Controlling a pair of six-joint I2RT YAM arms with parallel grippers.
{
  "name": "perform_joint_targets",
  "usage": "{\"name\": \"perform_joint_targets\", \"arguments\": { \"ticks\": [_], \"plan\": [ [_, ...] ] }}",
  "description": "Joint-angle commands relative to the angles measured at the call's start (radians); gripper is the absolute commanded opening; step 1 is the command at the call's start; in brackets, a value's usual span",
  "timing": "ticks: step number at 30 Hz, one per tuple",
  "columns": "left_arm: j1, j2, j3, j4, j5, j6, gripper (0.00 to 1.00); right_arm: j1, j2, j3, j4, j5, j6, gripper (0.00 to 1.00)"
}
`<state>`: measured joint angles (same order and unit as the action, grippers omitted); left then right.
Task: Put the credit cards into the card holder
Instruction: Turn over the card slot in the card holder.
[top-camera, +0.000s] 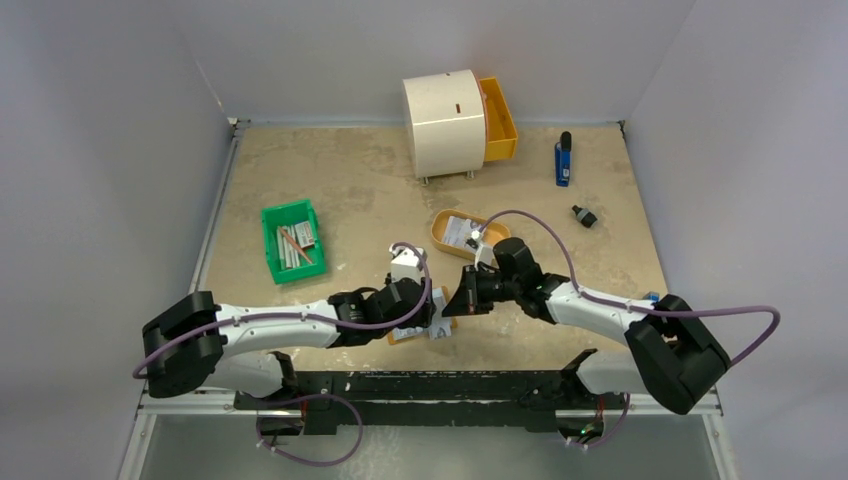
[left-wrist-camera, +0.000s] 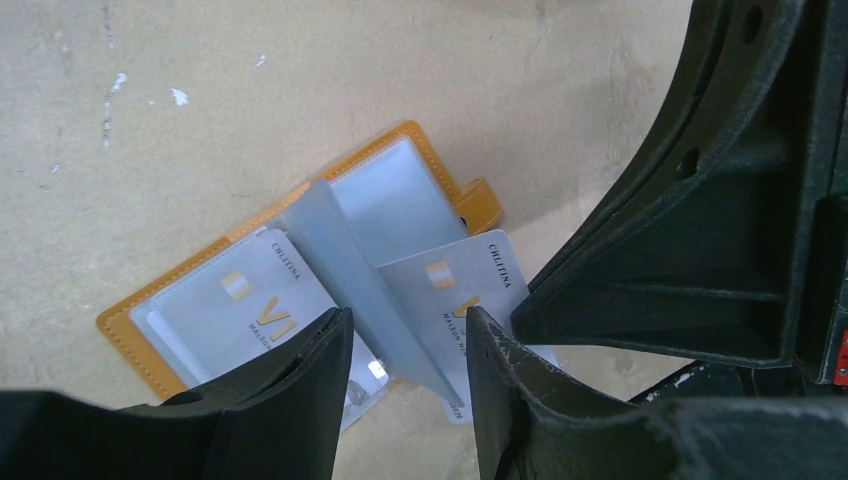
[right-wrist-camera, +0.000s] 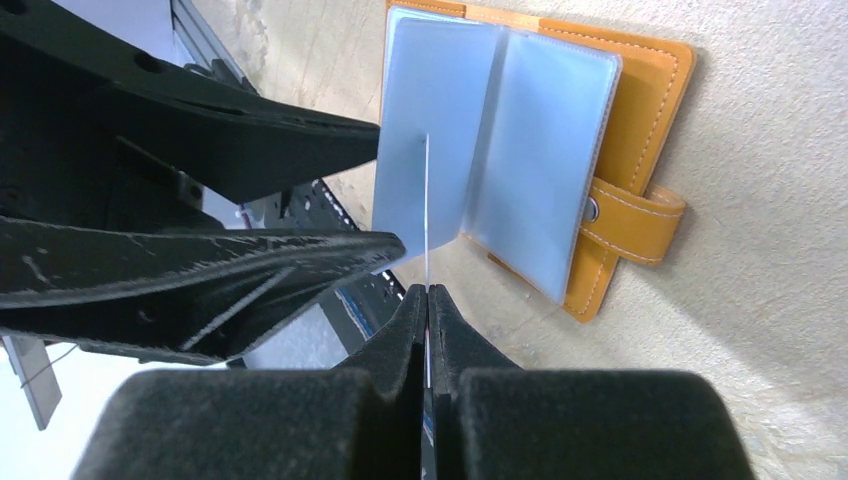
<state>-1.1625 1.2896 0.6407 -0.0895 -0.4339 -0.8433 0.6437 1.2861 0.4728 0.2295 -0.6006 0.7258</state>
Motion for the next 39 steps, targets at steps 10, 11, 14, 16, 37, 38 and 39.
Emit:
{"name": "perform_joint_targets", "arguments": {
  "ticks": [10, 11, 14, 16, 37, 38, 39],
  "plan": [
    [0.003, 0.049, 0.006, 0.067, 0.035, 0.045, 0.05, 0.017, -0.032, 0.027, -0.029, 0.000, -0.017, 0.00],
    [0.004, 0.046, 0.003, 0.064, 0.040, 0.051, 0.03, 0.018, -0.044, 0.022, -0.047, 0.012, -0.024, 0.00],
    [0.003, 0.046, 0.008, 0.062, 0.080, 0.094, 0.00, 0.020, -0.115, -0.005, -0.112, 0.064, -0.033, 0.00],
    [0.001, 0.050, 0.019, 0.057, 0.120, 0.125, 0.00, 0.021, -0.180, -0.032, -0.152, 0.099, -0.027, 0.00],
    [-0.010, 0.004, 0.114, -0.100, -0.033, 0.071, 0.41, 0.021, -0.398, 0.004, -0.395, 0.231, -0.005, 0.00],
    [-0.010, -0.001, 0.115, -0.107, -0.043, 0.067, 0.41, 0.021, -0.395, 0.015, -0.402, 0.232, -0.010, 0.00],
    [-0.009, -0.006, 0.113, -0.112, -0.052, 0.065, 0.42, 0.021, -0.391, 0.027, -0.407, 0.232, -0.011, 0.00]
  ]
}}
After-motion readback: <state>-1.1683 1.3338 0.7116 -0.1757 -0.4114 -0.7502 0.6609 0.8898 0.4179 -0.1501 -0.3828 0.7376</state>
